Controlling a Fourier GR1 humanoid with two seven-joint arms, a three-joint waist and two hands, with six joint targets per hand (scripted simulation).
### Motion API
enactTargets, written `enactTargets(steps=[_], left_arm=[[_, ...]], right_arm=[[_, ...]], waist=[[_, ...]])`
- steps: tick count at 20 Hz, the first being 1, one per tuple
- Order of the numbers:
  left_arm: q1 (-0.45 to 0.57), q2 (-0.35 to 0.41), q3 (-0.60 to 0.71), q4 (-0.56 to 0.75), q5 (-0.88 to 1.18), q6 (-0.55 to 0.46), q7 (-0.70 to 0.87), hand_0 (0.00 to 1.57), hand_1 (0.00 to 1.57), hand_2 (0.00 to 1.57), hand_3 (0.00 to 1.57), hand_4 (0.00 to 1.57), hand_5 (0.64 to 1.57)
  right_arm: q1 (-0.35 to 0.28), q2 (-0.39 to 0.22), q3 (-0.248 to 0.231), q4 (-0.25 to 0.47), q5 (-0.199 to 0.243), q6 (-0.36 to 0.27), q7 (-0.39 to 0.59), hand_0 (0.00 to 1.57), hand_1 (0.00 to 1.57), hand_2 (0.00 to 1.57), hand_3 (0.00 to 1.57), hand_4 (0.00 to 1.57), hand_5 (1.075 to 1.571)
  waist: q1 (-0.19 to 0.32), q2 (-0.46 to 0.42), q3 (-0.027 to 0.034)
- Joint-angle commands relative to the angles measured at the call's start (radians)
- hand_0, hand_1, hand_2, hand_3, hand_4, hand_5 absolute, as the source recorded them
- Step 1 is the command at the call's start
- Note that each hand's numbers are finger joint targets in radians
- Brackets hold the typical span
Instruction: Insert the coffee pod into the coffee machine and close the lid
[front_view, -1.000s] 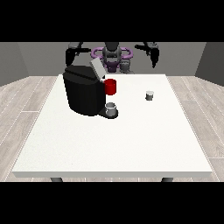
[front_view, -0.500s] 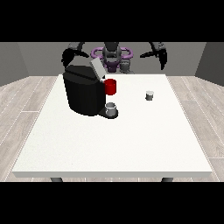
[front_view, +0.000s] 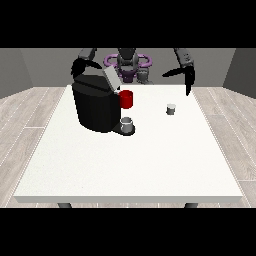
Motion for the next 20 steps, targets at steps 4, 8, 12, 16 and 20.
enactTargets(steps=[4, 8, 12, 16, 20], left_arm=[[-0.106, 0.051, 0.036, 0.229, -0.065, 0.023, -0.075, 0.00, 0.00, 0.00, 0.00, 0.00, 1.571], [-0.144, 0.033, 0.003, 0.308, -0.107, 0.025, -0.041, 0.00, 0.00, 0.00, 0.00, 0.00, 1.571], [-0.215, 0.086, 0.009, 0.375, -0.139, 0.011, -0.070, 0.00, 0.00, 0.00, 0.00, 0.00, 1.571], [-0.196, 0.025, -0.074, 0.356, -0.219, 0.043, -0.043, 0.00, 0.00, 0.37, 0.00, 0.00, 1.571], [-0.246, 0.037, -0.051, 0.462, -0.256, 0.091, -0.082, 0.45, 0.45, 0.61, 0.30, 0.00, 1.571]], right_arm=[[-0.067, 0.001, 0.032, -0.031, 0.018, -0.012, 0.041, 0.00, 0.00, 0.00, 0.00, 0.33, 1.571], [-0.067, 0.014, 0.017, 0.006, 0.013, -0.037, 0.078, 0.00, 0.00, 0.00, 0.00, 0.40, 1.571], [-0.127, 0.017, 0.033, 0.043, 0.030, -0.070, 0.075, 0.00, 0.00, 0.00, 0.00, 0.37, 1.571], [-0.106, -0.012, -0.009, 0.140, 0.044, -0.052, 0.063, 0.00, 0.00, 0.00, 0.00, 0.42, 1.571], [-0.156, 0.002, 0.023, 0.114, 0.079, -0.082, 0.107, 0.00, 0.00, 0.00, 0.00, 0.41, 1.571]], waist=[[-0.043, 0.100, -0.0006], [-0.019, 0.043, -0.0001], [-0.021, 0.119, -0.0003], [0.007, 0.043, 0.0001], [-0.008, 0.082, -0.0003]])
